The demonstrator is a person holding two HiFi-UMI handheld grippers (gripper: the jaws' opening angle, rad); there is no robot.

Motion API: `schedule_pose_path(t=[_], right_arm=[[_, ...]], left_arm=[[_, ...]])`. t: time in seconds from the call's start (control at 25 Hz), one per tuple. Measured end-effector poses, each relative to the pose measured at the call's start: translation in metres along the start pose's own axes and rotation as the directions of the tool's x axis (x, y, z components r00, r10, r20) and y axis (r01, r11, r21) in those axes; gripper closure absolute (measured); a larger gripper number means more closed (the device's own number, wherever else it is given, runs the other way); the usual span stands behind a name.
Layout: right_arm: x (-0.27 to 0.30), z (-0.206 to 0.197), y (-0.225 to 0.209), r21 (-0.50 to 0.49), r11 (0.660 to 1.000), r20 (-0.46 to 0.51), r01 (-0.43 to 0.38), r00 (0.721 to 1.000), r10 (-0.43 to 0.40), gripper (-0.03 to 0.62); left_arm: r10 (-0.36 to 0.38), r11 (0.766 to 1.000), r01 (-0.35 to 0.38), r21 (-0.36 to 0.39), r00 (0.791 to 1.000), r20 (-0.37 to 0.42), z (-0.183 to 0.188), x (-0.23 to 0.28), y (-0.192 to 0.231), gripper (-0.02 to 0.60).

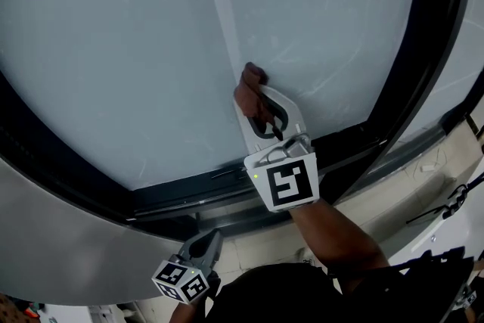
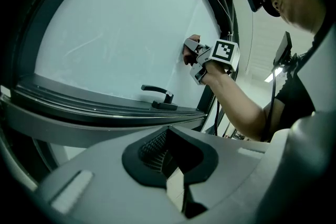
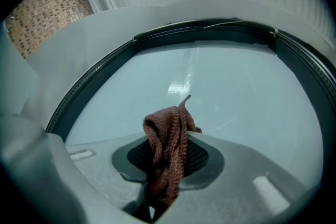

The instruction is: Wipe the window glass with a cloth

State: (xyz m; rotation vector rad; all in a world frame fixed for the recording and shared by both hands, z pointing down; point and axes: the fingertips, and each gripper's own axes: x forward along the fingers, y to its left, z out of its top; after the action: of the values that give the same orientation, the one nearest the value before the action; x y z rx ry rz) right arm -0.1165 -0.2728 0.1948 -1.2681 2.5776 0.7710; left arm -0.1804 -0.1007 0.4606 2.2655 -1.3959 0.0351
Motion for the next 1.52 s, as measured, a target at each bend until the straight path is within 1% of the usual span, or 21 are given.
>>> schedule_pose_path(t=[0.2, 0.24, 0.32, 0.4, 0.52, 0.6, 0.68, 0.76, 0.8, 0.88, 0.92, 1.0, 1.12, 1.2, 1.36, 1.52], right_arm=[[0.001, 0.000, 0.001, 0.001, 1.000, 0.002, -0.014, 1.000, 0.014, 0.513], [0.002, 0.001, 0.001, 0.021, 0.999, 0.013, -0.027, 1.000, 0.026, 0.513], [0.001, 0.003, -0.001, 0.093, 0.993, 0.041, -0.071, 0.997, 0.067, 0.513], [-0.002, 0.001, -0.005, 0.171, 0.976, 0.059, -0.133, 0.990, 0.124, 0.513], [-0.010, -0.001, -0.016, 0.233, 0.951, 0.072, -0.204, 0.979, 0.193, 0.513], [-0.018, 0.001, -0.027, 0.252, 0.942, 0.079, -0.221, 0.975, 0.208, 0.513], [-0.028, 0.004, -0.043, 0.259, 0.942, 0.088, -0.212, 0.977, 0.195, 0.513], [-0.040, 0.005, -0.068, 0.247, 0.954, 0.091, -0.171, 0.984, 0.153, 0.513], [-0.046, 0.005, -0.085, 0.236, 0.962, 0.086, -0.138, 0.989, 0.120, 0.513], [-0.060, 0.002, -0.124, 0.213, 0.976, 0.068, -0.047, 0.997, 0.033, 0.513], [-0.067, -0.001, -0.146, 0.210, 0.978, 0.055, 0.006, 0.998, -0.018, 0.513], [-0.080, -0.010, -0.190, 0.224, 0.967, 0.019, 0.120, 0.992, -0.127, 0.513], [-0.098, -0.023, -0.245, 0.214, 0.937, -0.040, 0.275, 0.961, -0.273, 0.513], [-0.106, -0.030, -0.272, 0.182, 0.920, -0.071, 0.348, 0.937, -0.341, 0.513], [-0.113, -0.032, -0.308, 0.088, 0.896, -0.109, 0.435, 0.898, -0.425, 0.513], [-0.112, -0.025, -0.327, -0.010, 0.877, -0.111, 0.480, 0.871, -0.478, 0.513]], left_arm=[[-0.006, 1.000, 0.006, -0.006, 1.000, 0.001, -0.001, 0.003, -0.002, 0.565], [-0.007, 1.000, 0.007, -0.007, 1.000, -0.003, 0.000, 0.004, -0.004, 0.565], [-0.017, 1.000, 0.017, -0.006, 1.000, -0.007, 0.000, 0.008, -0.007, 0.565], [-0.033, 0.999, 0.033, -0.004, 0.999, -0.010, -0.002, 0.013, -0.011, 0.565], [-0.048, 0.999, 0.048, 0.005, 0.999, -0.025, -0.002, 0.019, -0.017, 0.565], [-0.059, 0.998, 0.059, 0.009, 0.998, -0.035, -0.003, 0.025, -0.021, 0.565], [-0.062, 0.998, 0.062, 0.013, 0.997, -0.045, -0.002, 0.030, -0.026, 0.565], [-0.066, 0.998, 0.066, 0.016, 0.997, -0.050, -0.002, 0.034, -0.030, 0.565], [-0.072, 0.997, 0.073, 0.018, 0.996, -0.051, -0.002, 0.037, -0.032, 0.565], [-0.089, 0.996, 0.090, 0.023, 0.995, -0.049, -0.004, 0.045, -0.035, 0.565], [-0.095, 0.995, 0.096, 0.026, 0.994, -0.048, -0.004, 0.049, -0.037, 0.565], [-0.095, 0.995, 0.097, 0.029, 0.994, -0.053, -0.003, 0.054, -0.043, 0.565], [-0.100, 0.994, 0.102, 0.032, 0.993, -0.055, -0.002, 0.062, -0.052, 0.565], [-0.112, 0.993, 0.114, 0.032, 0.992, -0.053, -0.006, 0.068, -0.054, 0.565], [-0.102, 0.994, 0.104, 0.039, 0.994, -0.046, 0.000, 0.074, -0.060, 0.565], [-0.095, 0.995, 0.097, 0.037, 0.995, -0.031, 0.001, 0.077, -0.060, 0.565]])
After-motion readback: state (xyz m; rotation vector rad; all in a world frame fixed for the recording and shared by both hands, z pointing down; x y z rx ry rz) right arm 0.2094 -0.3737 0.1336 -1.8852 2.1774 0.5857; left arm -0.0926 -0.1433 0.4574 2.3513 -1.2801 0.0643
